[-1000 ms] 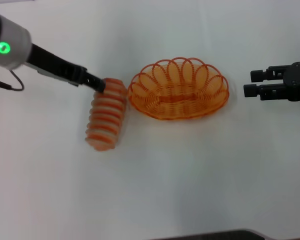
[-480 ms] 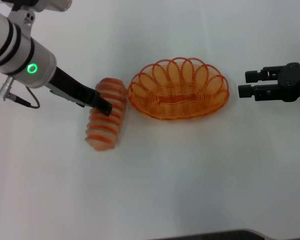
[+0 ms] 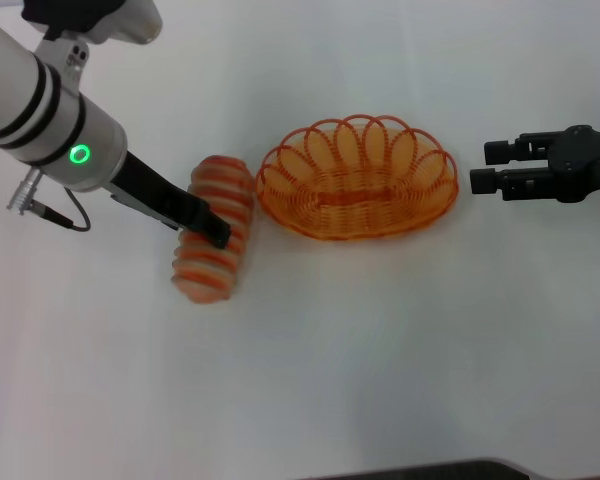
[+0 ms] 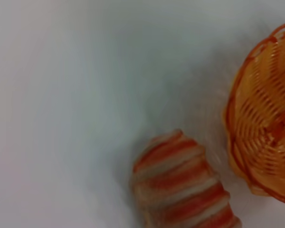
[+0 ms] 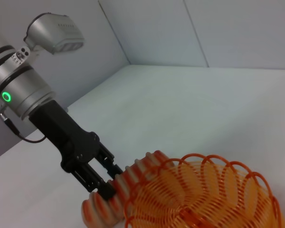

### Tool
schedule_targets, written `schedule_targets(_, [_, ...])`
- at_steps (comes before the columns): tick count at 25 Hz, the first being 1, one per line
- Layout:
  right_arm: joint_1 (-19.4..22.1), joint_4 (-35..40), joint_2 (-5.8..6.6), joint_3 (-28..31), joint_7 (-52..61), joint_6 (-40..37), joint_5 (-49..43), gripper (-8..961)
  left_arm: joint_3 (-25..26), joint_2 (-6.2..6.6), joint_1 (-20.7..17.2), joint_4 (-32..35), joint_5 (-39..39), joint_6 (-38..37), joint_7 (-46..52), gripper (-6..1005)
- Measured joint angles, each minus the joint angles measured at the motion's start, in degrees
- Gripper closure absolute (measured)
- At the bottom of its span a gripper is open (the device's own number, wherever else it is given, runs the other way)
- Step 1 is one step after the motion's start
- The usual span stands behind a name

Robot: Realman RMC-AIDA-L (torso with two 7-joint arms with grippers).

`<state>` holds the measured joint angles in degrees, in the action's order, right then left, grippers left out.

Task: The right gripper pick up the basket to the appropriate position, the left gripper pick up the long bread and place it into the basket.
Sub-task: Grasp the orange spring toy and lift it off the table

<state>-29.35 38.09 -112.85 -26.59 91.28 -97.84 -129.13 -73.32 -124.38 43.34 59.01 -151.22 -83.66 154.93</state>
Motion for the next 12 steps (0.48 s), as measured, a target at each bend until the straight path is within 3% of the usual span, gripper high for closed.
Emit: schedule_targets(12, [0.0, -0.14, 0.0, 0.5, -0.4, 0.75, 0.02, 265, 0.26, 0.4, -0.04, -0.74, 1.91, -0.06, -1.87, 527])
